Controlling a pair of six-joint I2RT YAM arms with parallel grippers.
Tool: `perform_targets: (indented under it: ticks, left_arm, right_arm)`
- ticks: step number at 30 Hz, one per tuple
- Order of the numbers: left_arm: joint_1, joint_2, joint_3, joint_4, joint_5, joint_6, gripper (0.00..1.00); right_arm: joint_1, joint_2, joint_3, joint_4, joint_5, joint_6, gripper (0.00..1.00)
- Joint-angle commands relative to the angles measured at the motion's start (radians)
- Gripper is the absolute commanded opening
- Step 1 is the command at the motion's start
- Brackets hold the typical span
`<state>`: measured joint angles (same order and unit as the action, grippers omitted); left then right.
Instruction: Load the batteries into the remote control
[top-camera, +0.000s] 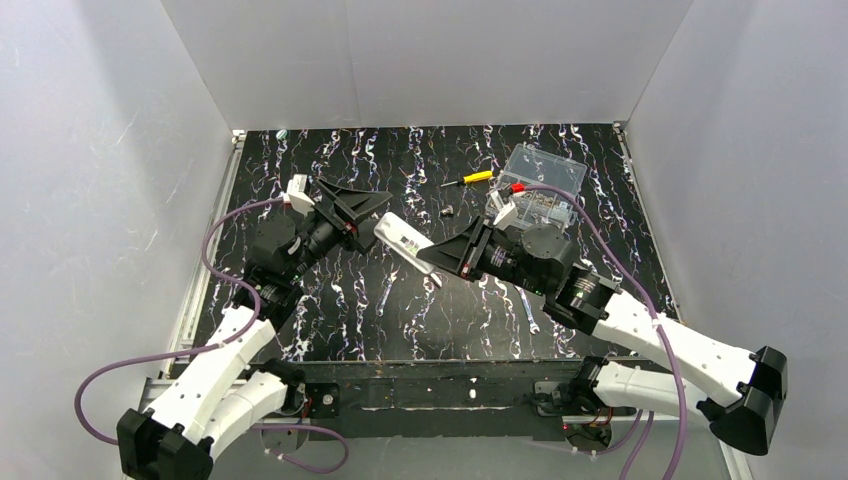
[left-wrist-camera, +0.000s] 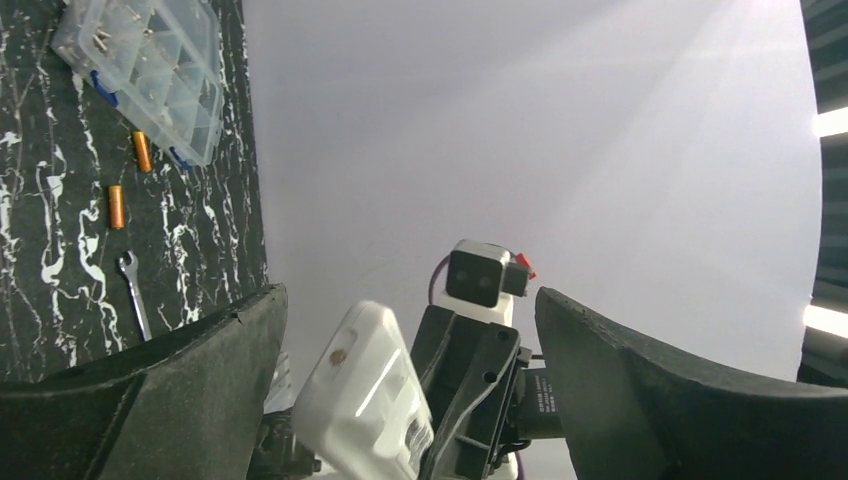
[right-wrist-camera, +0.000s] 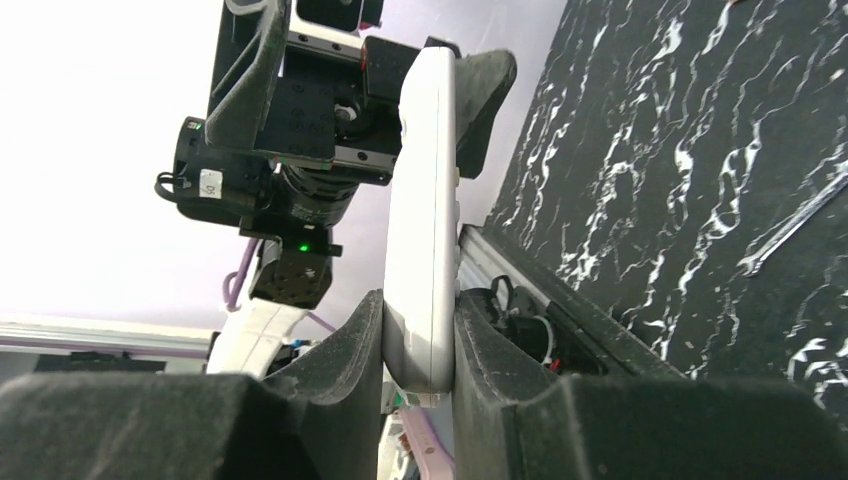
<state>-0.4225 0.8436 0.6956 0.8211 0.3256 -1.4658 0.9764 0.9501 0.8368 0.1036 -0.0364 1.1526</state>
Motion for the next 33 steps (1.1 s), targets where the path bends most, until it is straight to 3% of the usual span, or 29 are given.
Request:
perform_targets:
  ticks: [1, 7, 15, 20, 23, 33]
  left_arm:
    - [-0.010, 0.011, -0.007, 0.176, 0.037, -0.012, 0.90]
    - [-0.025, 0.021, -0.015, 0.234, 0.065, -0.027, 0.76]
    - [-0.035, 0.001, -0.024, 0.226, 0.067, -0.032, 0.68]
    - [-0.034, -0.001, -0.018, 0.204, 0.075, -0.041, 0.46]
    - [-0.035, -0.004, -0.017, 0.202, 0.078, -0.040, 0.38]
    - [-0.036, 0.014, -0.014, 0.239, 0.089, -0.055, 0.31]
  right_arm:
    - [0.002, 0.017, 0.027, 0.119, -0.055, 0.093, 0.01]
    - [0.002, 0.046, 0.015, 0.181, -0.032, 0.126, 0.01]
    - [-0.008, 0.061, 0.000, 0.235, 0.030, 0.137, 0.01]
    - [-0.016, 0.088, 0.012, 0.228, -0.007, 0.145, 0.01]
    - [-0.017, 0.086, 0.003, 0.226, -0.009, 0.147, 0.01]
    - [-0.054, 0.079, -0.022, 0.242, -0.032, 0.186, 0.01]
